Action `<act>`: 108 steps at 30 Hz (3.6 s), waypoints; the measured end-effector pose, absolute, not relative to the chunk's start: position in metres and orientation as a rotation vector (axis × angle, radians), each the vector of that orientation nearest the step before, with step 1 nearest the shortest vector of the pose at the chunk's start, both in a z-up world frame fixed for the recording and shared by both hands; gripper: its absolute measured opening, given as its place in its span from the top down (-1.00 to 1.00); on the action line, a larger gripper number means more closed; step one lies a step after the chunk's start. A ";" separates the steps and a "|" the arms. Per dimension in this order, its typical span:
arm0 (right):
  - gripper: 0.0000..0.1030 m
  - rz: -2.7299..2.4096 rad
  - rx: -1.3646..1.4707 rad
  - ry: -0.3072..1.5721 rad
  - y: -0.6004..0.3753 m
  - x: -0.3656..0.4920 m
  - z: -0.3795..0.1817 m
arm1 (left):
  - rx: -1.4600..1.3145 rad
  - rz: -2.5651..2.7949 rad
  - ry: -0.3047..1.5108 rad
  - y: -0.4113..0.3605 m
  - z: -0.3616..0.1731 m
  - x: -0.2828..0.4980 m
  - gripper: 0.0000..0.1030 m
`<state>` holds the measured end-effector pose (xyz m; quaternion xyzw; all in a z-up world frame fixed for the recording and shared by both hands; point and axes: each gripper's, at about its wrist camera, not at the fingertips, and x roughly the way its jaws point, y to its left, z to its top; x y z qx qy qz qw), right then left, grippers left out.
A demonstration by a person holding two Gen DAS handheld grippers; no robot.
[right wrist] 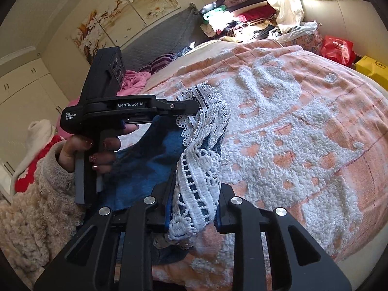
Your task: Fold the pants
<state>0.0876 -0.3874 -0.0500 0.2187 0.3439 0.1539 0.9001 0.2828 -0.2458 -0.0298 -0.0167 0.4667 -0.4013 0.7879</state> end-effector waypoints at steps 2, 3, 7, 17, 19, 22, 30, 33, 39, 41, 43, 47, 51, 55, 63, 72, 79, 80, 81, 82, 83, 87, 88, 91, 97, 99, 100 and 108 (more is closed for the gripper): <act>0.55 0.351 0.448 0.678 -0.382 0.083 -0.040 | -0.045 -0.875 0.978 -0.237 -0.018 0.277 0.63; 0.55 0.367 0.448 0.657 -0.379 0.081 -0.034 | -0.049 -0.880 0.964 -0.233 -0.012 0.274 0.63; 0.55 0.427 0.390 0.585 -0.354 0.069 -0.007 | -0.063 -0.893 0.913 -0.208 0.008 0.261 0.63; 0.55 0.575 0.195 0.583 -0.260 0.058 0.015 | -0.025 -0.800 0.874 -0.126 0.024 0.223 0.63; 0.55 0.602 0.155 0.604 -0.239 0.058 0.012 | -0.038 -0.772 0.884 -0.108 0.020 0.219 0.63; 0.55 0.628 0.096 0.645 -0.210 0.061 0.005 | -0.065 -0.735 0.900 -0.083 0.009 0.219 0.63; 0.55 0.637 -0.011 0.727 -0.163 0.069 -0.005 | -0.181 -0.683 0.936 -0.038 -0.012 0.216 0.62; 0.55 0.654 -0.049 0.731 -0.143 0.066 -0.004 | -0.240 -0.654 0.922 -0.020 -0.010 0.216 0.61; 0.34 0.698 -0.229 0.807 -0.086 0.055 -0.026 | -0.428 -0.582 0.901 0.032 -0.009 0.213 0.44; 0.14 0.730 -0.289 0.820 -0.071 0.048 -0.033 | -0.458 -0.561 0.908 0.043 -0.012 0.210 0.32; -0.11 0.753 -0.322 0.801 -0.062 0.040 -0.033 | -0.480 -0.554 0.922 0.050 -0.016 0.205 0.28; -0.11 0.821 -0.253 0.782 -0.068 0.035 -0.025 | -0.531 -0.558 0.948 0.059 -0.022 0.201 0.07; -0.12 0.816 -0.154 0.759 -0.094 0.039 -0.011 | -0.605 -0.565 0.941 0.069 -0.023 0.200 -0.02; -0.22 0.725 -0.082 0.708 -0.136 0.051 0.005 | -0.616 -0.592 0.961 0.064 -0.023 0.201 -0.14; -0.22 0.472 0.049 0.780 -0.208 0.111 -0.009 | -0.565 -0.593 1.045 0.036 -0.041 0.210 -0.17; -0.22 0.468 0.159 0.880 -0.222 0.195 -0.025 | -0.485 -0.577 1.078 0.015 -0.052 0.214 0.54; 0.48 0.573 0.194 1.003 -0.212 0.229 -0.062 | -0.466 -0.600 1.046 0.009 -0.046 0.210 0.59; 0.61 0.612 0.230 0.991 -0.213 0.226 -0.061 | -0.455 -0.597 1.039 0.007 -0.044 0.209 0.61; 0.69 0.617 0.243 0.966 -0.215 0.222 -0.058 | -0.444 -0.596 1.030 0.006 -0.042 0.209 0.62; 0.81 0.620 0.235 0.940 -0.216 0.217 -0.052 | -0.436 -0.590 1.021 0.004 -0.039 0.208 0.62; 0.83 0.621 0.221 0.912 -0.218 0.212 -0.046 | -0.427 -0.586 1.012 0.001 -0.036 0.207 0.62; 0.83 0.568 0.153 0.838 -0.226 0.200 -0.023 | -0.394 -0.583 0.961 -0.009 -0.024 0.204 0.62; 0.83 0.556 0.133 0.831 -0.226 0.200 -0.020 | -0.381 -0.579 0.947 -0.012 -0.022 0.204 0.62; 0.83 0.519 0.081 0.839 -0.222 0.203 -0.025 | -0.364 -0.559 0.947 -0.020 -0.023 0.209 0.62; 0.60 0.430 -0.070 0.902 -0.205 0.212 -0.057 | -0.300 -0.428 1.033 -0.018 -0.056 0.227 0.47; 0.56 0.429 -0.061 0.901 -0.207 0.214 -0.060 | -0.321 -0.419 1.042 -0.012 -0.062 0.228 0.39; 0.45 0.427 -0.053 0.900 -0.209 0.214 -0.059 | -0.340 -0.423 1.043 -0.009 -0.062 0.228 0.38; -0.09 0.382 0.011 0.831 -0.233 0.201 -0.032 | -0.266 -0.349 0.981 -0.009 -0.037 0.203 0.14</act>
